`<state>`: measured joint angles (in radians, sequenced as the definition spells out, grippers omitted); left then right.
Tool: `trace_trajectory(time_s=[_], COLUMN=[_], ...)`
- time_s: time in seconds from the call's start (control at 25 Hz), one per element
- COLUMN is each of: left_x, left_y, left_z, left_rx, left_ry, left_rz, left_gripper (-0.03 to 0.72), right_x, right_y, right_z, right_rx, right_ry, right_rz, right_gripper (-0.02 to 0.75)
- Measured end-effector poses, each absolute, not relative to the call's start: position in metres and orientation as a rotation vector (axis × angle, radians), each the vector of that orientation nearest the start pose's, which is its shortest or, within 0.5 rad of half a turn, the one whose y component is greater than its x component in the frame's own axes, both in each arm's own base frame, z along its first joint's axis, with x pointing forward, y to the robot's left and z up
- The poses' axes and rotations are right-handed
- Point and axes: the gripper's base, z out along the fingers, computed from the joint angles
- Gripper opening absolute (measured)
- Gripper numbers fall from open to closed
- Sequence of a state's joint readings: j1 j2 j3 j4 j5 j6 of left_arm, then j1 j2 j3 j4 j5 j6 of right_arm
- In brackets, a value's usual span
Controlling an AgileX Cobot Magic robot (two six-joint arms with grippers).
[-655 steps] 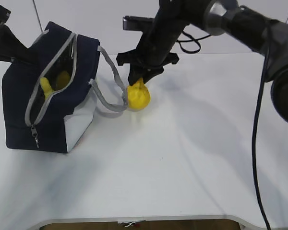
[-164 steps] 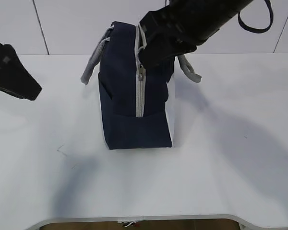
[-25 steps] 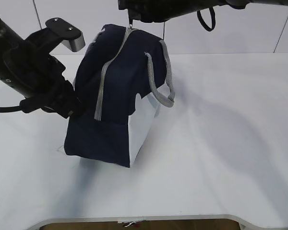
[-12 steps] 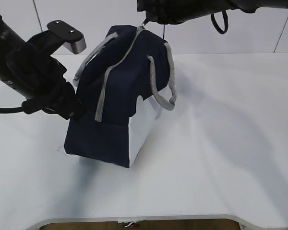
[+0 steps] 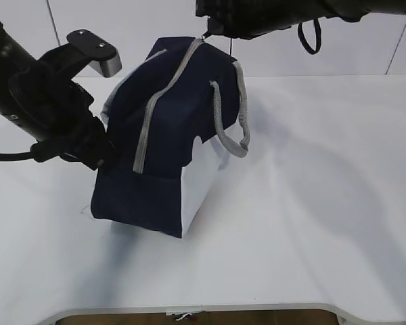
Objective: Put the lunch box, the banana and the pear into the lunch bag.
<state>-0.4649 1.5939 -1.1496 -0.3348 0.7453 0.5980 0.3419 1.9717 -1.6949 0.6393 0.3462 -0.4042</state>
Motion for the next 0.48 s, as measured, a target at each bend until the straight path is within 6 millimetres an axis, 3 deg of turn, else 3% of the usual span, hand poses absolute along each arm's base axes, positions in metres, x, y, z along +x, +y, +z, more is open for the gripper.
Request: trace_trajectory(time_s=[0.28, 0.48], left_x=[0.285, 0.285], left_y=[-0.166, -0.166], left_z=[0.259, 0.259], left_rx=[1.115, 1.117], left_ry=[2.398, 2.400], left_rz=[-0.338, -0.339], left_gripper=[0.001, 0.001], right_x=[0.443, 0.452], right_y=[0.179, 0.176], right_z=[0.302, 0.290], right_rx=[-0.268, -0.243], right_ry=[2.038, 2.041], right_rz=[0.539, 0.522], right_gripper=[0.013, 0.013])
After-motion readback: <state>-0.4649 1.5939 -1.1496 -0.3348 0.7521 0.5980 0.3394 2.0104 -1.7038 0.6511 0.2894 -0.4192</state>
